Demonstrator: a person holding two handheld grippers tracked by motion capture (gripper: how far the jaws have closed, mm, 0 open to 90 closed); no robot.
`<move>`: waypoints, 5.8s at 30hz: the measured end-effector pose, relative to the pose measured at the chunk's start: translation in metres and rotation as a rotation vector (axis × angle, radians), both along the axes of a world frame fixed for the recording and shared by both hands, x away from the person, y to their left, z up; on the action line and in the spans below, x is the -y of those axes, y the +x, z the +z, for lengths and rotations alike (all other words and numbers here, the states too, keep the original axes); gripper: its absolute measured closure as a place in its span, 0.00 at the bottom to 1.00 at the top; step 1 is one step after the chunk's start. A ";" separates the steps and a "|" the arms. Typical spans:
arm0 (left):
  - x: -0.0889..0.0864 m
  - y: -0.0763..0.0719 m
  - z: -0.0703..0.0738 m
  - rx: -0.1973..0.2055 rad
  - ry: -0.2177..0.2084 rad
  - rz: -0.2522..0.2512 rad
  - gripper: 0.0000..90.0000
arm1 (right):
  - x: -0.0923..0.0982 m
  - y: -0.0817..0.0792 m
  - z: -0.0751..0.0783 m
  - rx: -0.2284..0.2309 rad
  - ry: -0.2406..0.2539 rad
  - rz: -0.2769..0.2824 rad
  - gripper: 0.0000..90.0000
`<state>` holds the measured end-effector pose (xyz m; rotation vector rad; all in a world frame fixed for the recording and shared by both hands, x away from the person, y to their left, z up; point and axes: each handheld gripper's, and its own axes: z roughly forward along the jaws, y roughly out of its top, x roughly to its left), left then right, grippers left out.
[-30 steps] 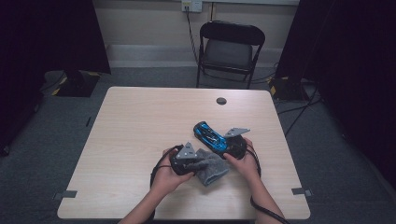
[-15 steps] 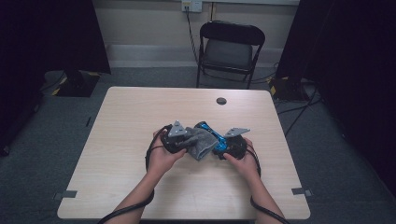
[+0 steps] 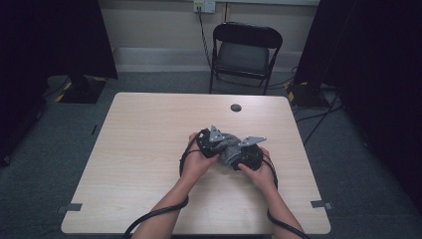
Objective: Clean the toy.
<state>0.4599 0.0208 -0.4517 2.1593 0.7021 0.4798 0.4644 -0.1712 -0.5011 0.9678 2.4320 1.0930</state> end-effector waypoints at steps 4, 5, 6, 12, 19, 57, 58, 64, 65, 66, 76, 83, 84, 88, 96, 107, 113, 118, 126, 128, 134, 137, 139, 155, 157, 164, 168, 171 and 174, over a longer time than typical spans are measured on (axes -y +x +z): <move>0.007 0.003 -0.010 -0.010 -0.003 -0.020 0.81 | 0.000 0.000 0.000 0.000 0.000 0.000 0.26; 0.008 0.003 -0.012 -0.005 0.009 -0.025 0.81 | 0.000 0.000 0.000 0.000 0.000 0.000 0.26; 0.008 0.003 -0.014 -0.010 0.001 -0.023 0.81 | 0.000 0.000 0.000 -0.001 0.001 0.000 0.26; 0.006 0.004 -0.015 -0.016 -0.019 -0.011 0.81 | 0.000 0.000 0.000 -0.001 0.001 0.000 0.27; 0.005 0.003 -0.015 -0.012 -0.016 -0.016 0.80 | 0.000 0.000 0.000 -0.001 0.001 -0.003 0.27; -0.013 0.028 -0.007 -0.002 0.022 0.108 0.81 | 0.000 -0.002 0.000 0.001 0.002 -0.013 0.28; -0.014 0.030 -0.008 -0.010 0.012 0.116 0.81 | 0.000 -0.002 0.000 0.000 0.003 -0.014 0.28; -0.017 0.034 -0.009 -0.001 0.017 0.130 0.81 | 0.000 -0.002 0.000 0.000 0.003 -0.015 0.28; -0.018 0.034 -0.008 0.008 0.028 0.133 0.81 | 0.000 -0.002 0.000 0.000 0.003 -0.014 0.28; -0.020 0.036 -0.008 0.000 0.024 0.139 0.81 | 0.000 -0.002 0.000 0.000 0.003 -0.015 0.28; -0.028 0.041 -0.007 -0.007 0.039 0.169 0.81 | 0.000 -0.002 0.000 0.000 0.003 -0.015 0.28; -0.038 0.045 -0.008 -0.018 0.021 0.197 0.81 | 0.000 -0.002 0.000 0.000 0.003 -0.014 0.28; -0.038 0.044 -0.009 -0.019 0.014 0.200 0.81 | 0.000 -0.002 0.000 0.000 0.003 -0.014 0.28; -0.039 0.045 -0.008 -0.017 0.023 0.199 0.81 | 0.000 -0.002 0.000 0.000 0.003 -0.014 0.28; -0.047 0.046 -0.006 -0.019 0.016 0.228 0.81 | 0.000 -0.002 0.000 0.000 0.003 -0.015 0.28; -0.069 0.043 -0.009 -0.049 0.002 0.255 0.81 | 0.000 -0.002 0.000 0.000 0.003 -0.017 0.28; -0.085 0.043 -0.009 -0.077 -0.029 0.294 0.81 | 0.000 -0.002 0.000 0.000 0.003 -0.017 0.28; -0.098 0.041 -0.007 -0.079 -0.041 0.330 0.81 | 0.000 -0.002 0.000 0.000 0.004 -0.017 0.27; -0.112 0.035 0.002 -0.067 -0.071 0.343 0.81 | 0.000 -0.002 0.000 0.000 0.004 -0.017 0.27; -0.113 0.033 0.006 -0.061 -0.075 0.339 0.81 | 0.000 -0.002 0.000 0.000 0.004 -0.017 0.27; -0.107 0.026 0.017 -0.035 -0.096 0.302 0.81 | 0.000 -0.002 0.000 0.000 0.003 -0.017 0.27; -0.100 0.022 0.021 -0.023 -0.107 0.279 0.81 | 0.000 -0.002 0.000 0.000 0.004 -0.017 0.28; -0.095 0.019 0.022 -0.021 -0.104 0.261 0.81 | 0.000 -0.002 0.000 0.000 0.004 -0.017 0.28; -0.032 0.004 0.016 -0.021 -0.108 0.112 0.81 | 0.000 -0.002 0.000 0.000 0.003 -0.017 0.28; -0.025 0.003 0.014 -0.024 -0.100 0.101 0.81 | 0.000 -0.002 0.000 0.000 0.003 -0.016 0.28; -0.007 0.003 0.003 -0.043 -0.088 0.072 0.81 | -0.001 -0.002 0.000 0.001 0.003 -0.019 0.28; -0.001 0.002 -0.002 -0.048 -0.088 0.050 0.81 | -0.001 -0.002 0.000 0.001 0.003 -0.019 0.28; 0.003 0.002 -0.007 -0.059 -0.063 0.037 0.80 | -0.001 -0.002 0.000 0.001 0.003 -0.019 0.28; 0.005 0.004 -0.012 -0.078 -0.070 0.039 0.80 | -0.001 -0.003 0.000 0.001 0.002 -0.019 0.28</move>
